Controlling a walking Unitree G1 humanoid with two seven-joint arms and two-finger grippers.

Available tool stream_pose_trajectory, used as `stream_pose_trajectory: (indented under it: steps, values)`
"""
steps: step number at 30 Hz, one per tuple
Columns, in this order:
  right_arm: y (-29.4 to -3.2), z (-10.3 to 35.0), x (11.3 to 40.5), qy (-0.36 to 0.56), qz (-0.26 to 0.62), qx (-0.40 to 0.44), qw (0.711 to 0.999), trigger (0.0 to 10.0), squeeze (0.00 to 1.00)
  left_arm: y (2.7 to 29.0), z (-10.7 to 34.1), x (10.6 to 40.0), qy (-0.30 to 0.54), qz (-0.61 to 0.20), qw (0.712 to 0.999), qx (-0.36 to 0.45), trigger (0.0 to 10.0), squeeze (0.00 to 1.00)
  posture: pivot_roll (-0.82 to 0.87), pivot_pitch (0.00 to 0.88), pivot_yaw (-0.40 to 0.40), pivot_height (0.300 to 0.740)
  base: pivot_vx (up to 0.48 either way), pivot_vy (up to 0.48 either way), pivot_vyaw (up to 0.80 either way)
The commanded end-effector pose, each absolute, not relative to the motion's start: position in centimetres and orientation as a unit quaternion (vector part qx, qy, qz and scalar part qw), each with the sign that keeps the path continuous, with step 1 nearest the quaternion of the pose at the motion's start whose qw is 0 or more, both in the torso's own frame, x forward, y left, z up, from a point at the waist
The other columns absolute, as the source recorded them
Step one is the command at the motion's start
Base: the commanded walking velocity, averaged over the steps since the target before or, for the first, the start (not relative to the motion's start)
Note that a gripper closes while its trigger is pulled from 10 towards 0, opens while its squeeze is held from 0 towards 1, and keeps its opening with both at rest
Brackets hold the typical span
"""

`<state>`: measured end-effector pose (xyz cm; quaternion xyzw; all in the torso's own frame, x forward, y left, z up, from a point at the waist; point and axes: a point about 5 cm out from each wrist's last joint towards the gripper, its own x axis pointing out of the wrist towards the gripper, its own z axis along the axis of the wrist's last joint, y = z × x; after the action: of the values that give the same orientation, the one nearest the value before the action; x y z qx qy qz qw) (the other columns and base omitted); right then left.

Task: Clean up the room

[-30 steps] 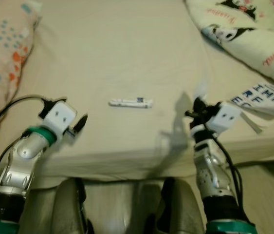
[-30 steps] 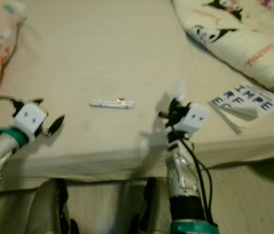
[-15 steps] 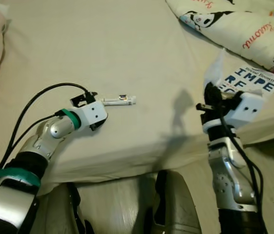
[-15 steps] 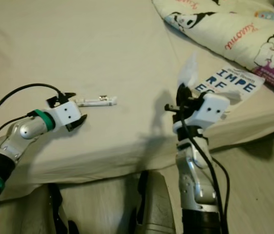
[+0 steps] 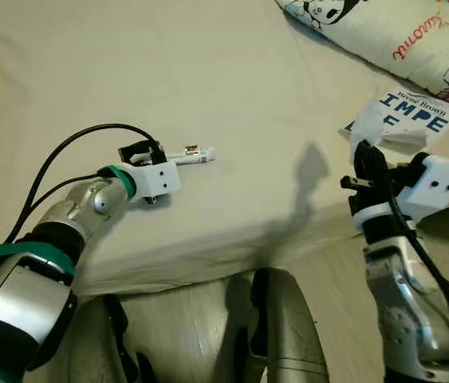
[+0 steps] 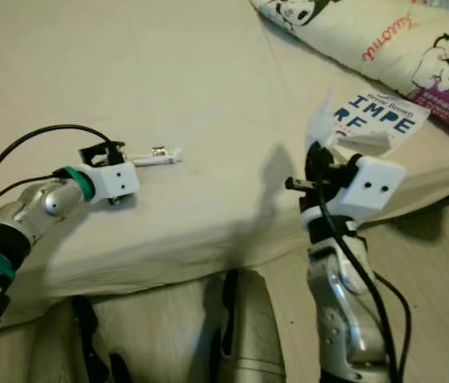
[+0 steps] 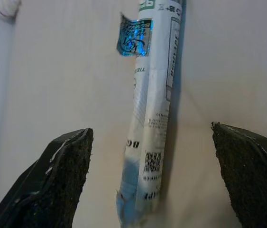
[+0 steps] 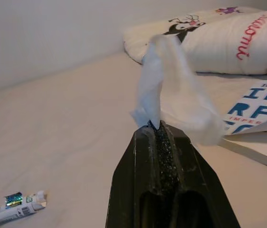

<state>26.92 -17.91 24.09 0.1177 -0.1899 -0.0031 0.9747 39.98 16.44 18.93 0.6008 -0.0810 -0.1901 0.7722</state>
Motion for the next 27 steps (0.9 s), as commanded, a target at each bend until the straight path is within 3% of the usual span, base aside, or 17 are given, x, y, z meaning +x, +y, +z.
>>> stream_pose_trajectory:
  steps: [1,7,8,9,10,11,12,13,27]
  values:
    - [-18.4,24.4,26.2,-0.185,-0.016,0.115,0.976,10.0,0.0,18.2,17.1,39.6,-0.042,-0.172,0.748,0.639,10.0,0.0,-0.31,0.403,0.012,0.46,0.0,0.0,0.0]
    - [-18.5,25.1,25.4,-0.186,-0.021,0.111,0.976,10.0,0.0,18.9,17.5,39.9,-0.049,-0.117,0.735,0.666,9.9,0.0,-0.34,0.425,0.002,0.46,0.0,0.0,0.0]
    - [-18.5,25.1,25.3,-0.184,-0.022,0.11,0.976,10.0,0.0,19.1,17.6,40.0,-0.049,-0.104,0.73,0.674,9.1,0.0,-0.34,0.425,0.002,0.46,0.0,0.0,0.0]
    - [-18.5,25.1,25.3,-0.184,-0.022,0.11,0.976,10.0,0.0,19.1,17.6,40.0,-0.049,-0.104,0.73,0.674,9.1,0.0,-0.34,0.425,0.002,0.46,0.0,0.0,0.0]
    - [-18.5,25.1,25.2,-0.181,-0.023,0.109,0.977,10.0,0.0,19.3,17.7,40.0,-0.051,-0.089,0.725,0.681,4.9,0.0,-0.35,0.43,-0.004,0.46,0.0,0.0,0.0]
    - [-18.5,25.0,25.1,-0.178,-0.022,0.108,0.978,10.0,0.0,19.6,17.7,40.0,-0.049,-0.079,0.72,0.688,1.6,0.0,-0.35,0.433,-0.009,0.46,0.0,0.0,0.0]
    - [-18.5,25.0,25.1,-0.178,-0.022,0.108,0.978,10.0,0.0,19.6,17.7,40.0,-0.049,-0.079,0.72,0.688,1.6,0.0,-0.35,0.433,-0.009,0.46,0.0,0.0,0.0]
    - [-18.5,25.0,25.0,-0.176,-0.021,0.107,0.978,10.0,0.0,19.9,17.8,40.1,-0.047,-0.068,0.718,0.692,0.0,0.0,-0.35,0.434,-0.013,0.46,0.0,0.0,0.0]
    - [-17.5,24.8,26.0,-0.163,-0.002,0.122,0.979,10.0,0.0,22.3,17.8,39.6,-0.025,-0.026,0.744,0.667,0.0,0.0,-0.27,0.372,-0.007,0.46,0.0,0.0,0.0]
